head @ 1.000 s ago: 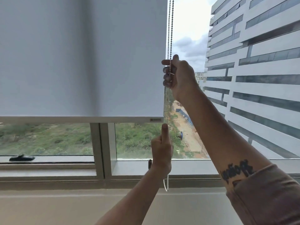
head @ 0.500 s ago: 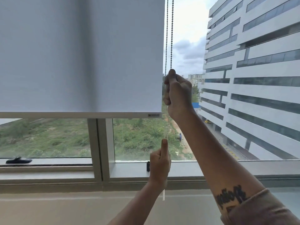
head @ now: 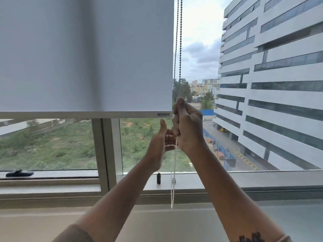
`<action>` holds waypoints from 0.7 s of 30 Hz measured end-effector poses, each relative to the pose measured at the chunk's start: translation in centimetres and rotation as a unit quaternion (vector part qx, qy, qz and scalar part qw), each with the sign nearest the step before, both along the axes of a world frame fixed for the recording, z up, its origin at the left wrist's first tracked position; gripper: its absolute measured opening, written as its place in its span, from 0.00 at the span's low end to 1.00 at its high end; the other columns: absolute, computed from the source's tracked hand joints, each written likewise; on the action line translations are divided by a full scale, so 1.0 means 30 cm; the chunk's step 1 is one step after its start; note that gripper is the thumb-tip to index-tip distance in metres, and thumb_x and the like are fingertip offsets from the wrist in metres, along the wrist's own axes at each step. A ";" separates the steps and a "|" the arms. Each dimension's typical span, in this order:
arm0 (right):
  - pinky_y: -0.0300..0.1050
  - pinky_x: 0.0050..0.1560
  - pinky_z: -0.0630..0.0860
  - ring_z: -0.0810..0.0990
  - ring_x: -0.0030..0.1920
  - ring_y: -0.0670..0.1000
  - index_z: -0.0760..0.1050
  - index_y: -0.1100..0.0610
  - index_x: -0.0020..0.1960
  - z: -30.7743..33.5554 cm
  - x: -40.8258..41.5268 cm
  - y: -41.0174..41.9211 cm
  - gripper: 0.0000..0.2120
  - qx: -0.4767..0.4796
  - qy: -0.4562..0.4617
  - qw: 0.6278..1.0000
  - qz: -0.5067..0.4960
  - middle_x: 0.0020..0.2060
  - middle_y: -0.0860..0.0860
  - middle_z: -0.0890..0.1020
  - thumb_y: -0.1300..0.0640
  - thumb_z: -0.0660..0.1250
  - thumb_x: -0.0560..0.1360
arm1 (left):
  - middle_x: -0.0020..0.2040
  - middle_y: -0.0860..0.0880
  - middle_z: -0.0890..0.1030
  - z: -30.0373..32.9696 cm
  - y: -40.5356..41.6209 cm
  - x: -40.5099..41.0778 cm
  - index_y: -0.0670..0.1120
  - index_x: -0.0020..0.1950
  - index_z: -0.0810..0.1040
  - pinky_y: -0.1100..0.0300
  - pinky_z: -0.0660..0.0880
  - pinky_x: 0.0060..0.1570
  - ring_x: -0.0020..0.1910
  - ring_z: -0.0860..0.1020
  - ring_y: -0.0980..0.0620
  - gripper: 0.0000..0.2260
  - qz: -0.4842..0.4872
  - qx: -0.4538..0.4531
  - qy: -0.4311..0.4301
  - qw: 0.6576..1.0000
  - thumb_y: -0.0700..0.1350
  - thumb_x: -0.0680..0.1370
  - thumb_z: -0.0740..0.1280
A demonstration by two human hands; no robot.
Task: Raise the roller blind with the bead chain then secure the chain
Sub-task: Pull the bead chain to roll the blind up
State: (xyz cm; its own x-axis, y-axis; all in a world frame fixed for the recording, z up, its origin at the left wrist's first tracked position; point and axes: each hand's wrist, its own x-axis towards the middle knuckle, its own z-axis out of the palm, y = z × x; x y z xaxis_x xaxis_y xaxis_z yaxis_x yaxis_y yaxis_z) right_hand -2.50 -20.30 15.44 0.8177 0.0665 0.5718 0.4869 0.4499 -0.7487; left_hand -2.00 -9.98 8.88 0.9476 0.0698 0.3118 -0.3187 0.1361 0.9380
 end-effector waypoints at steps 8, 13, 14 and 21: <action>0.41 0.23 0.52 0.57 0.21 0.46 0.73 0.55 0.37 -0.167 -0.008 0.030 0.21 -0.038 0.031 0.999 -0.008 0.23 0.48 0.63 0.50 0.61 0.88 | 0.50 0.43 0.87 0.418 0.008 0.019 0.43 0.59 0.84 0.47 0.78 0.57 0.49 0.85 0.45 0.31 0.053 -0.050 -0.067 0.995 0.66 0.86 0.53; 0.42 0.24 0.53 0.57 0.23 0.47 0.74 0.54 0.37 -0.237 -0.003 0.046 0.21 -0.050 0.048 0.998 -0.005 0.24 0.50 0.63 0.50 0.62 0.88 | 0.51 0.43 0.88 0.609 -0.018 -0.020 0.43 0.60 0.84 0.49 0.82 0.56 0.48 0.86 0.47 0.31 0.054 -0.079 -0.073 0.993 0.66 0.87 0.53; 0.42 0.23 0.53 0.57 0.22 0.47 0.74 0.54 0.37 -0.247 -0.002 0.047 0.21 -0.053 0.051 0.997 -0.004 0.24 0.51 0.63 0.50 0.62 0.88 | 0.50 0.43 0.88 0.639 -0.024 -0.029 0.42 0.59 0.84 0.51 0.83 0.53 0.46 0.86 0.47 0.31 0.050 -0.087 -0.070 0.993 0.66 0.87 0.53; 0.39 0.22 0.53 0.57 0.21 0.47 0.74 0.52 0.35 -0.310 0.000 0.056 0.22 -0.067 0.043 0.997 0.018 0.24 0.50 0.63 0.51 0.62 0.88 | 0.25 0.53 0.62 0.722 -0.057 -0.056 0.51 0.28 0.63 0.63 0.53 0.24 0.24 0.55 0.54 0.31 0.046 -0.141 -0.009 0.989 0.70 0.84 0.56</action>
State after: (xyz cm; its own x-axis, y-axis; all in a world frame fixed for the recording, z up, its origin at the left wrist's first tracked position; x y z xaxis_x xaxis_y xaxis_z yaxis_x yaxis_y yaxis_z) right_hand -2.51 -18.62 6.14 0.8588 0.1671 0.4844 0.4044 0.3595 -0.8410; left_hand -3.67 -11.70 30.54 0.9275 0.2430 0.2841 -0.3583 0.3610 0.8610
